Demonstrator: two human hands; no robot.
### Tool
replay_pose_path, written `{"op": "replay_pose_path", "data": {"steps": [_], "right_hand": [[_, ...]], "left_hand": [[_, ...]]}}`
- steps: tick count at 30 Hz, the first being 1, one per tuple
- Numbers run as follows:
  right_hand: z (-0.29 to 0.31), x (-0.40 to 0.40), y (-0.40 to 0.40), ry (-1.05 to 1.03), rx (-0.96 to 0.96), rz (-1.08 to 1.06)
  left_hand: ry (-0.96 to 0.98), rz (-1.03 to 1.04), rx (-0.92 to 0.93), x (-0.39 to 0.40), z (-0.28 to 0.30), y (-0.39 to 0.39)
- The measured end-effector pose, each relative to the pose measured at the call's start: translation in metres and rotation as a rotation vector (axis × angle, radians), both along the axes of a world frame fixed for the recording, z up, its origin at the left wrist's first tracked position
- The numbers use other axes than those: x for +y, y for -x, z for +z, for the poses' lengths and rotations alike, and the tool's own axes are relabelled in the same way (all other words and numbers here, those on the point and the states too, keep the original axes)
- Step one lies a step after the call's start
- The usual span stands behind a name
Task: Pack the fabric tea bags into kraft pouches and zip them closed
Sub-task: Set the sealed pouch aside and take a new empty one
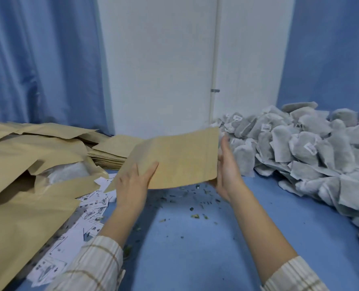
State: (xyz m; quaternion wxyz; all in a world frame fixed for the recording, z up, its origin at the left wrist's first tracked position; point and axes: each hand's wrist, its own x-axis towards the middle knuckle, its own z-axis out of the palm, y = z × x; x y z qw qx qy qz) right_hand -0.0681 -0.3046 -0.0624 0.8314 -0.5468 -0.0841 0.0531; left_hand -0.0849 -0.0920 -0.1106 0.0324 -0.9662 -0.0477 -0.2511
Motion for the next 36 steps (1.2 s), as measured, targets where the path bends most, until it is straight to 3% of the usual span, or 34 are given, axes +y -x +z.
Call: {"op": "replay_pose_path", "data": {"steps": [3, 5, 8, 11, 13, 16, 18, 24, 31, 36], "right_hand": [[-0.034, -0.011, -0.006, 0.271, 0.088, -0.288], [-0.06, -0.016, -0.009, 0.366, 0.16, -0.42], [-0.085, -0.023, -0.008, 0.189, 0.32, -0.352], [-0.086, -0.031, -0.007, 0.065, 0.332, -0.219], [-0.086, -0.038, -0.007, 0.0, 0.328, -0.144], [-0.091, -0.044, -0.007, -0.033, 0.366, -0.077], [-0.096, -0.043, -0.009, -0.081, 0.383, -0.057], [-0.1, -0.035, -0.014, -0.108, 0.337, -0.035], [-0.102, -0.031, -0.011, -0.076, 0.279, -0.006], [-0.104, -0.028, -0.01, -0.098, 0.266, 0.048]], "left_hand": [[0.073, 0.08, 0.156, -0.01, -0.019, 0.004], [0.226, 0.052, 0.326, -0.019, -0.027, 0.004], [0.339, -0.109, 0.557, -0.039, -0.029, 0.0], [0.383, -0.183, 0.676, -0.073, -0.023, -0.004], [0.53, -0.198, 0.629, -0.101, -0.021, -0.006], [0.934, -0.179, 0.323, -0.138, -0.023, -0.013], [1.123, -0.143, 0.235, -0.154, -0.027, -0.018], [1.103, -0.059, 0.183, -0.157, -0.035, -0.031], [1.187, -0.165, 0.139, -0.144, -0.045, -0.036], [1.02, -0.23, 0.045, -0.138, -0.045, -0.033]]}}
